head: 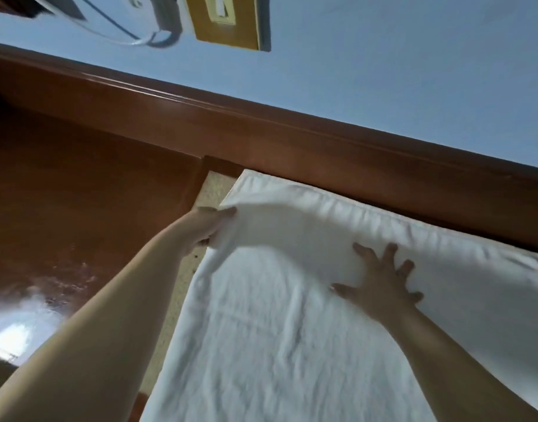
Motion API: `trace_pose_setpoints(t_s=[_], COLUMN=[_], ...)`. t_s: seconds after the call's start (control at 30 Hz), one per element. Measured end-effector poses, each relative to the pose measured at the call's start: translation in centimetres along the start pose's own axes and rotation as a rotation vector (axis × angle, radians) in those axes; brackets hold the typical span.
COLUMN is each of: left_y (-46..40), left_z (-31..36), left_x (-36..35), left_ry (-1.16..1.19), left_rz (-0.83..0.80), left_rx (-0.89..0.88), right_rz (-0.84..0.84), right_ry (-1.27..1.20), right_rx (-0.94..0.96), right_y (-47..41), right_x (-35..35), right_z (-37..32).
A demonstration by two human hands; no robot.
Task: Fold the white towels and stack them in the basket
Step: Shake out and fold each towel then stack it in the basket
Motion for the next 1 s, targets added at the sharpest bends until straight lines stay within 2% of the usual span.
trace_pose_setpoints(t_s=[0.07,0.13,0.17,0.27,0.3,0.4,0.43,0.5,0.57,0.63,0.67,0.73,0.8,0.83,0.87,0.93,1.0], left_y=[1.1,2.5,3.1,4.8,5.8,8.4,9.0,10.0,11.1,12.4,13.1,14.4,15.7,16.5,17.4,19.7,21.6], left_z=[-2.3,-4.6,-5.5,-7.6,-8.2,-9.9,-10.4,-11.6,-12.8,-13.5,-13.9,-15.1,-16.5,-17.0,-17.4,-18.5,-19.8], left_x=[0.1,0.2,0.3,0.7,0.6,-0.8,-1.0,-0.7,-0.5,-1.1,-1.3,-1.5,-1.4,-1.4,-1.5,-1.8,-2.1], left_ry=[-0.038,-0.032,0.001,0.042,0.006,-0.277,-0.342,-0.27,0.0,0.257,0.248,-0.052,-0.407,-0.448,-0.388,-0.123,0.072], left_rz=[-0.179,-0.281,-0.268,0.033,0.067,-0.105,-0.107,0.024,0.126,-0.045,-0.168,-0.36,-0.451,-0.47,-0.483,-0.487,-0.463], left_rx=[0.112,0.124,0.084,-0.052,-0.08,-0.131,-0.132,-0.11,-0.086,-0.101,-0.107,-0.092,-0.079,-0.072,-0.061,-0.012,-0.036], right_rz=[-0.001,0.019,0.022,0.012,0.011,0.007,0.007,0.005,0.001,-0.007,-0.013,-0.022,-0.033,-0.042,-0.051,-0.07,-0.092], right_ry=[-0.005,-0.011,-0.009,0.005,0.013,0.008,0.012,0.025,0.033,0.029,0.024,0.018,0.004,-0.005,-0.012,-0.012,-0.007], right_rx=[0.005,0.004,0.004,0.004,0.012,0.012,0.012,0.019,0.03,0.037,0.04,0.048,0.059,0.067,0.075,0.092,0.096], right_y=[0.1,0.4,0.4,0.8,0.9,0.8,0.7,0.5,0.3,0.3,0.4,0.7,0.8,0.7,0.6,0.4,0.5], right_x=[-0.2,-0.1,-0.1,0.1,0.1,0.0,0.0,0.0,-0.1,-0.1,-0.1,-0.1,0.0,0.0,0.0,0.1,0.3], right_z=[-0.1,-0.4,-0.4,-0.7,-0.7,-0.5,-0.4,-0.3,-0.2,-0.1,0.0,0.2,0.4,0.5,0.6,0.8,0.9])
Point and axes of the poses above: each hand's wrist, its own y-axis away from the middle knuckle, its own x-axis out of the back of the hand, z = x × y, the point moved 4 cm from there along -y, towards the middle knuckle, and after that the axes turned 14 degrees about -y, right-handed, at the moved point
